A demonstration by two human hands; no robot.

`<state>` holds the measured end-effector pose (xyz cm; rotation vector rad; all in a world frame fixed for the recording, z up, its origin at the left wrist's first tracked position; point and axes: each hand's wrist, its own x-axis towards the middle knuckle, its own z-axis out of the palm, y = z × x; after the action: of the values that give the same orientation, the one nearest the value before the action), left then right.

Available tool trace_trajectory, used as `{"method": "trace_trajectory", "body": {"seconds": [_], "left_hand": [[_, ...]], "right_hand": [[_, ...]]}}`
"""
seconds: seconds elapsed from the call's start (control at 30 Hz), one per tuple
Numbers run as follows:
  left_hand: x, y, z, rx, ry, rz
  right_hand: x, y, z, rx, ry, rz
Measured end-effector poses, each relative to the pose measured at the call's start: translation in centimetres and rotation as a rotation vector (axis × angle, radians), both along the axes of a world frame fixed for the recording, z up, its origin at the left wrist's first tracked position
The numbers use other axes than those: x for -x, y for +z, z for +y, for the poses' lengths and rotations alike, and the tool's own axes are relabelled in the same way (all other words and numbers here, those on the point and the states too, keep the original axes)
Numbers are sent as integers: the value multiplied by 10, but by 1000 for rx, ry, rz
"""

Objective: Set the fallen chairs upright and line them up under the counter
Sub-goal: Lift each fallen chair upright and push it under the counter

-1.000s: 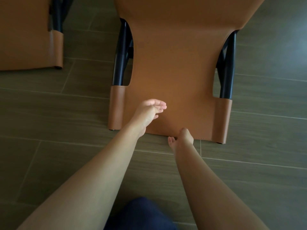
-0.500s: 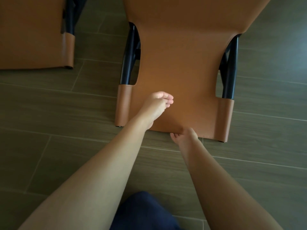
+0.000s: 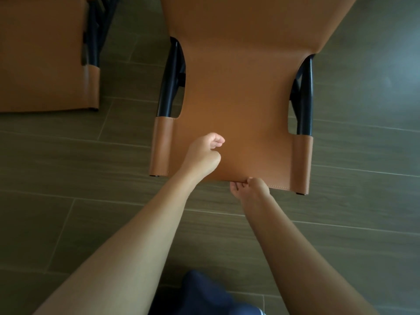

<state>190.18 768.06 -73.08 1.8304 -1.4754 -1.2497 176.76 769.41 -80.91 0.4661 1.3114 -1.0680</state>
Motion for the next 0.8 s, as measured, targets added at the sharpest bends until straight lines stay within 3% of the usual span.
{"method": "trace_trajectory", "body": {"seconds": [0.07,0.13,0.23,0.5,0.6,0.8], "left_hand": [[3,23,2,63,-70,-78],[5,48,0,110,-116,-138],[2,88,-3,120,-141,-190],[-1,210,-18,205,-169,-287],[-3,267,-49,247,-173,-321],[3,341,-141,196,-224,-433]], "right_hand": [[0,26,0,14,44,28],[-1,64,-2,71,151,175],[6,114,-26,-31,-29,74],[7,250,-81,51,61,174],[10,317,-111,136,178,180],[9,418,-198,53,20,205]]}}
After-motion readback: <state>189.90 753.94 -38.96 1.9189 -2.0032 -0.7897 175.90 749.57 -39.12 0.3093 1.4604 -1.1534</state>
